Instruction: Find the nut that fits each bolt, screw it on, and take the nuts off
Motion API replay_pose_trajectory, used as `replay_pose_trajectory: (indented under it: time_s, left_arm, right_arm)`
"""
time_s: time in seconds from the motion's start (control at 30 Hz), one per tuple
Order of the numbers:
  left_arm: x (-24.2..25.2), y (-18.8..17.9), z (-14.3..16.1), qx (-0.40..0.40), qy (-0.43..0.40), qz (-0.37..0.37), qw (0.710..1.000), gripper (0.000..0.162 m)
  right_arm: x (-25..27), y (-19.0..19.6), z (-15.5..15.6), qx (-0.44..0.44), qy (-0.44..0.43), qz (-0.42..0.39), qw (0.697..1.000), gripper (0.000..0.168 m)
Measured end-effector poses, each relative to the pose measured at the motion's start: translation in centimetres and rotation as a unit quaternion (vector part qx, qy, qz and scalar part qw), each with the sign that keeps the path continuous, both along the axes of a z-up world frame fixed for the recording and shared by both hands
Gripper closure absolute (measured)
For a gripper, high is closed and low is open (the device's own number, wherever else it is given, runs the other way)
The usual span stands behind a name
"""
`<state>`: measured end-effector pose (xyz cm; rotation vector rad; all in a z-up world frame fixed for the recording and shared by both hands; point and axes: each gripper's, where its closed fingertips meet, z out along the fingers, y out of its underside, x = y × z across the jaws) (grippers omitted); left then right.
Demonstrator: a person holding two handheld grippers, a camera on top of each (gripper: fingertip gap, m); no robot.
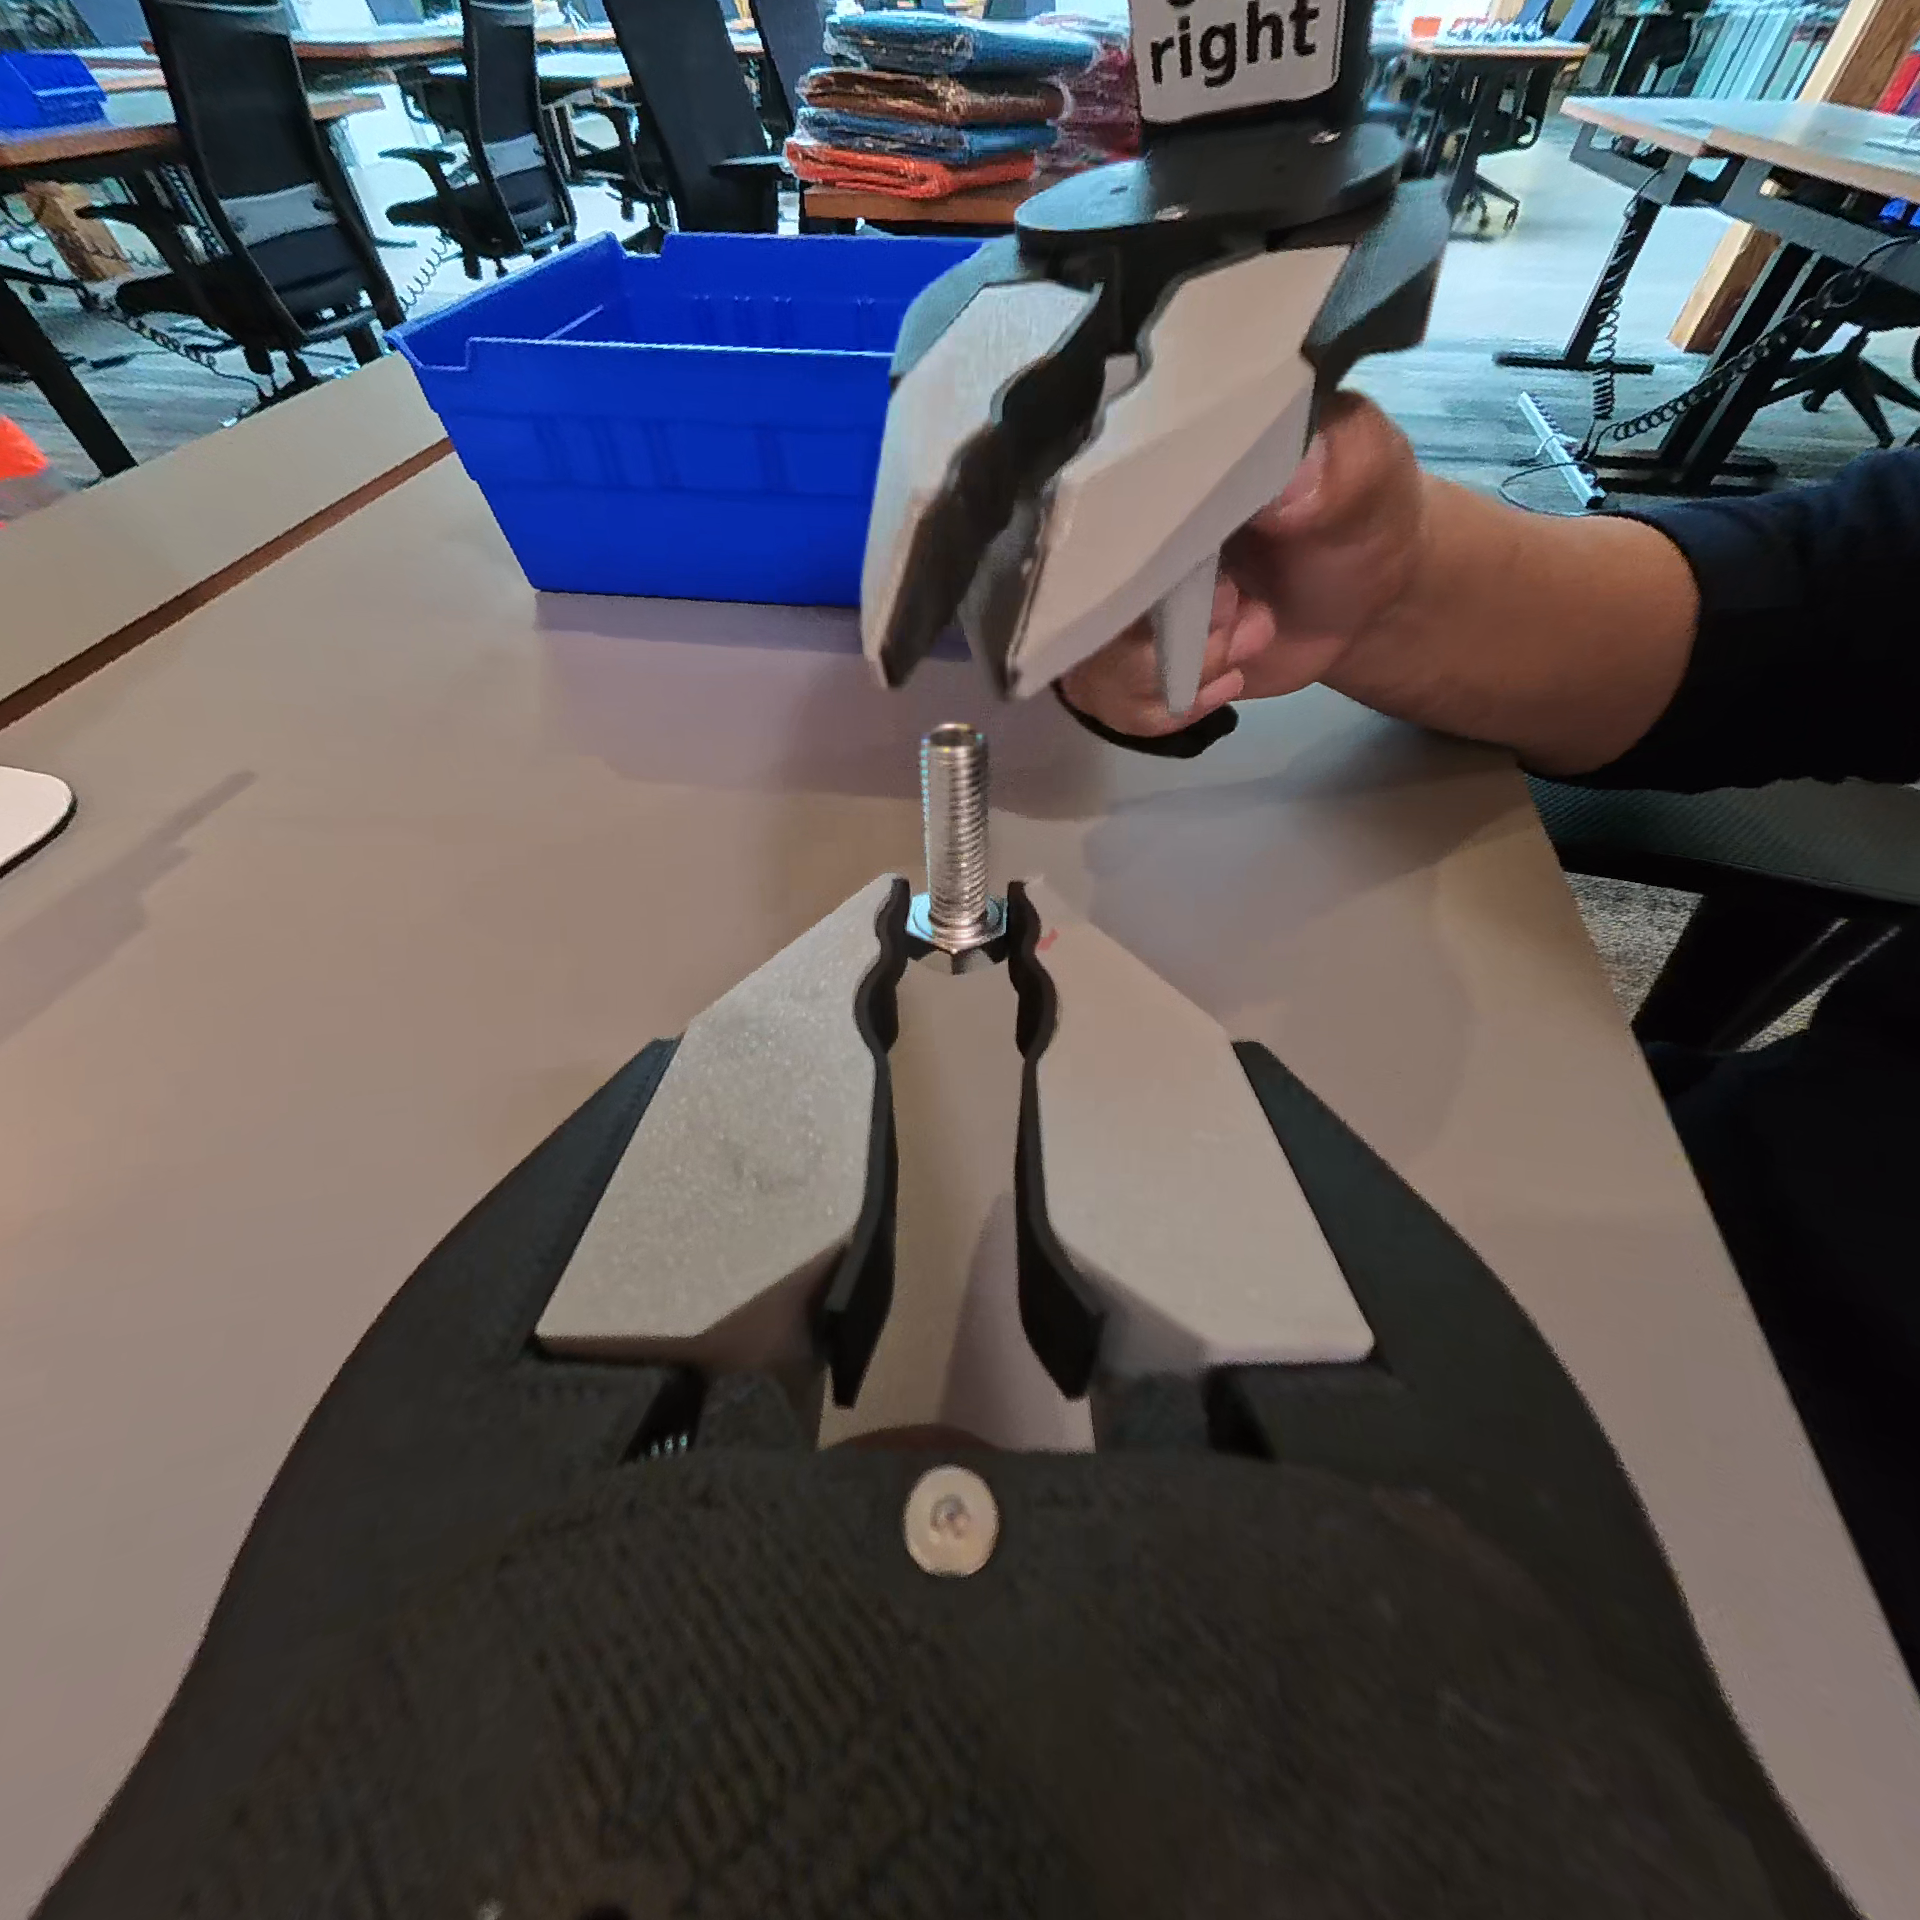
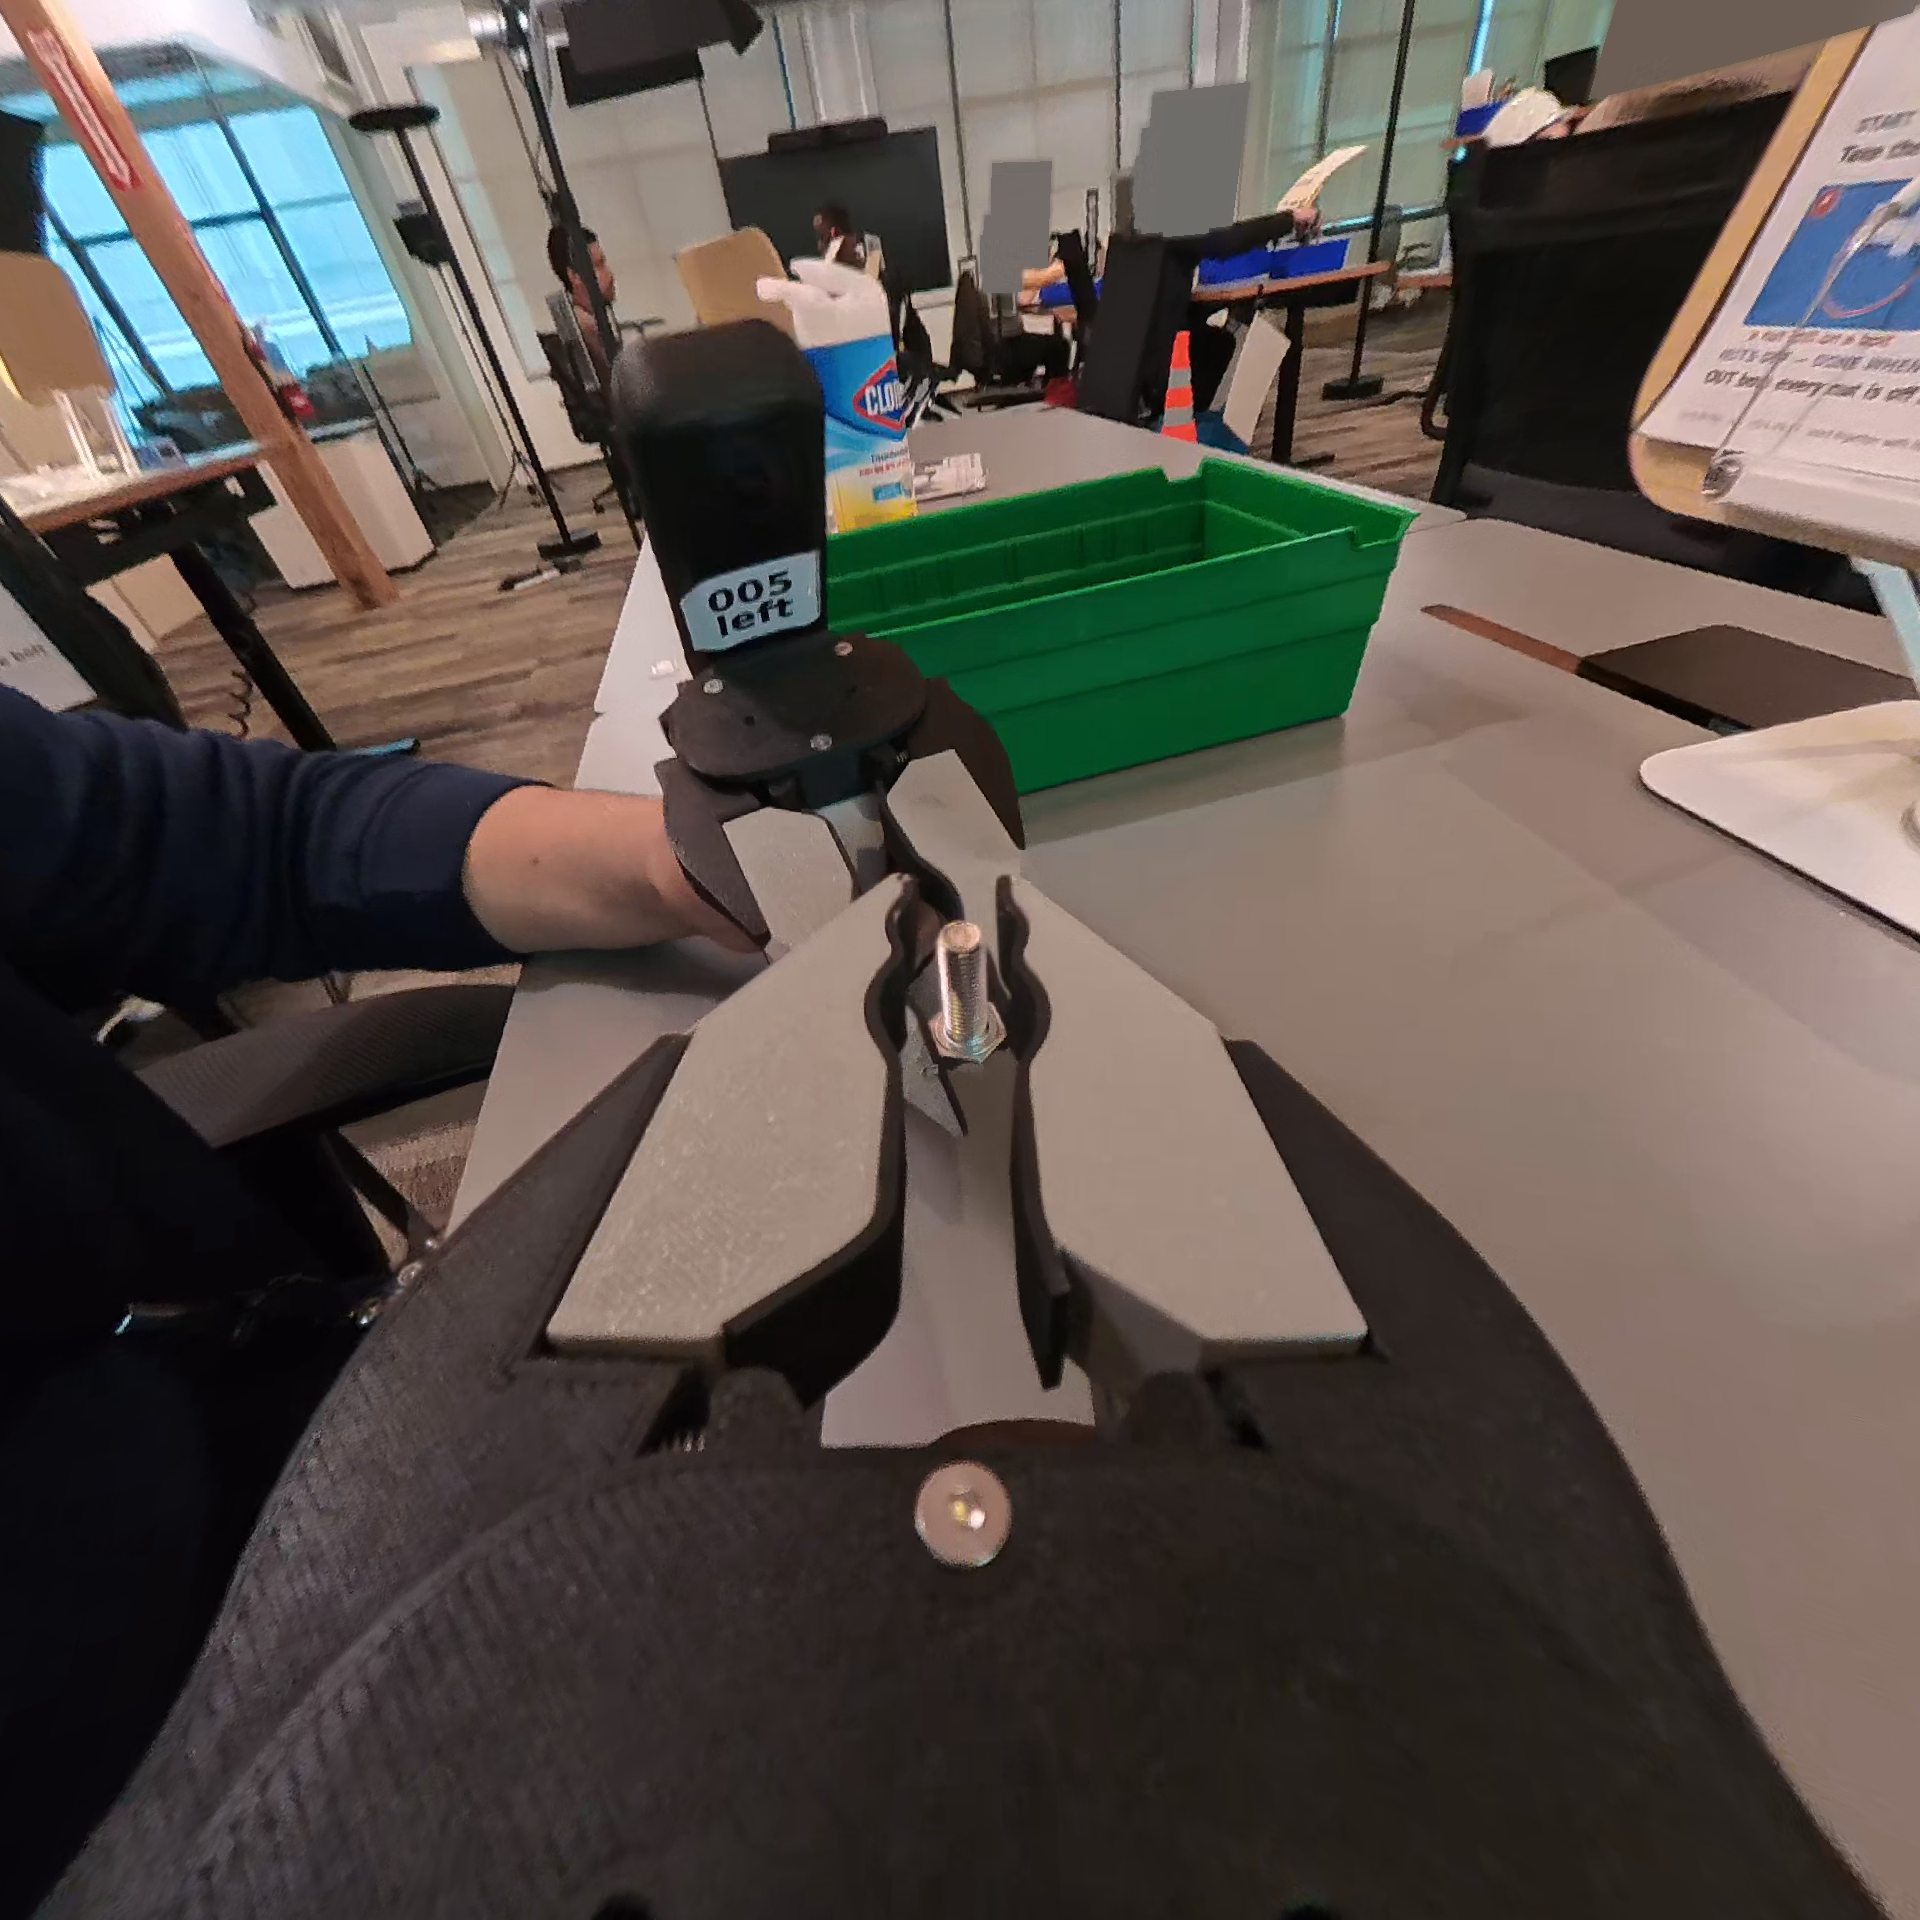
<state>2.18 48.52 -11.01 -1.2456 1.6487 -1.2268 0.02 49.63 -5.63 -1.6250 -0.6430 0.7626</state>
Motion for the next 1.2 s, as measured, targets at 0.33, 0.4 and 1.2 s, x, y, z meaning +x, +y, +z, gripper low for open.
replay_pose_trajectory:
  time_s: [0.33,0.4,1.2]
  left_arm:
    - [-0.6,2.3,0.9,-0.036,-0.025,0.029,0.999,0.145]
    - [-0.8,2.6,1.1,-0.042,-0.028,0.031,0.998,0.145]
    - [-1.1,3.5,1.3,-0.043,-0.029,0.047,0.998,0.145]
  right_arm:
    - [6.0,1.9,-7.8,-0.156,-0.150,-0.102,0.971,0.146]
    - [6.3,1.8,-9.0,-0.157,-0.196,-0.103,0.963,0.146]
    - [6.3,2.4,-12.9,-0.203,-0.255,-0.141,0.935,0.148]
